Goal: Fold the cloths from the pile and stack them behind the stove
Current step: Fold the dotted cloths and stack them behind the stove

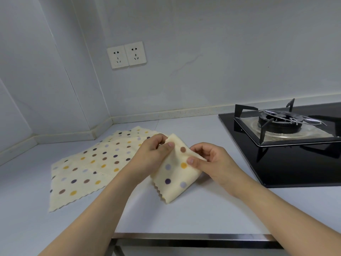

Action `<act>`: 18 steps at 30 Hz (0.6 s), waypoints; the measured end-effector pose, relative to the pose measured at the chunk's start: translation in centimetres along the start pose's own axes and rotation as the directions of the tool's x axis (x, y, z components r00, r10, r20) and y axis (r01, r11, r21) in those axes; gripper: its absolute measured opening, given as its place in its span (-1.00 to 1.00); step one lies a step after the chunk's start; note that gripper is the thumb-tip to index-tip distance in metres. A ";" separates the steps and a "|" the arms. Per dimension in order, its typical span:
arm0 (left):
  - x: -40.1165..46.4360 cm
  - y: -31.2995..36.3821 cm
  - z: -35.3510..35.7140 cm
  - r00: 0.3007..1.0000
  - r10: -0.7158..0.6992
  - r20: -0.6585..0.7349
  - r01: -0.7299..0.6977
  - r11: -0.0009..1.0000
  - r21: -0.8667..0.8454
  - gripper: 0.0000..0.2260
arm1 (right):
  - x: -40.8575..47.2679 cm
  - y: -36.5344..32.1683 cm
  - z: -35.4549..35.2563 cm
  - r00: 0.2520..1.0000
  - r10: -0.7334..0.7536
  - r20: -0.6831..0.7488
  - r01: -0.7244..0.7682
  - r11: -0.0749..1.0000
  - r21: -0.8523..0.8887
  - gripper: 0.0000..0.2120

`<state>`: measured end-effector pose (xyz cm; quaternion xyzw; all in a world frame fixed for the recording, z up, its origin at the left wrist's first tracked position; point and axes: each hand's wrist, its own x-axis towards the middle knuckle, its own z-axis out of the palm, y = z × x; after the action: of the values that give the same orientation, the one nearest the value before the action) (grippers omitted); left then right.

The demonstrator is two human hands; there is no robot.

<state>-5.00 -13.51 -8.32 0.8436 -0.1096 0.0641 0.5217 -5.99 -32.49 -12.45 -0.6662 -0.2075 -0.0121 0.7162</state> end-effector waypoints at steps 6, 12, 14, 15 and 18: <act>0.2 -0.1 -0.2 0.962 0.108 -0.252 -0.104 0.994 0.029 -0.84 | 0.2 0.0 -0.1 0.996 0.072 -0.053 -0.074 0.997 -0.037 -0.78; -0.2 -0.3 0.4 0.921 0.201 -0.334 -0.176 0.979 0.103 -0.89 | 0.2 -0.3 -0.1 0.986 0.089 -0.138 -0.086 0.996 0.025 -0.76; -0.3 0.0 0.5 0.917 0.202 -0.343 -0.204 0.978 0.029 -0.86 | 0.2 -0.4 0.0 0.985 0.068 -0.159 -0.055 0.995 0.083 -0.79; -0.3 0.3 0.6 0.922 0.184 -0.340 -0.206 0.978 -0.028 -0.82 | 0.3 -0.4 -0.1 0.984 0.044 -0.172 -0.026 0.994 0.110 -0.81; -0.2 1.0 0.9 0.958 0.094 -0.272 -0.130 0.984 -0.119 -0.87 | 0.4 -0.5 -0.3 0.980 0.003 -0.197 0.035 0.982 0.185 -0.72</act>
<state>-5.44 -14.71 -7.94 0.7824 -0.0907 0.1984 0.5834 -5.67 -32.74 -11.87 -0.5895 -0.1415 -0.0639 0.7927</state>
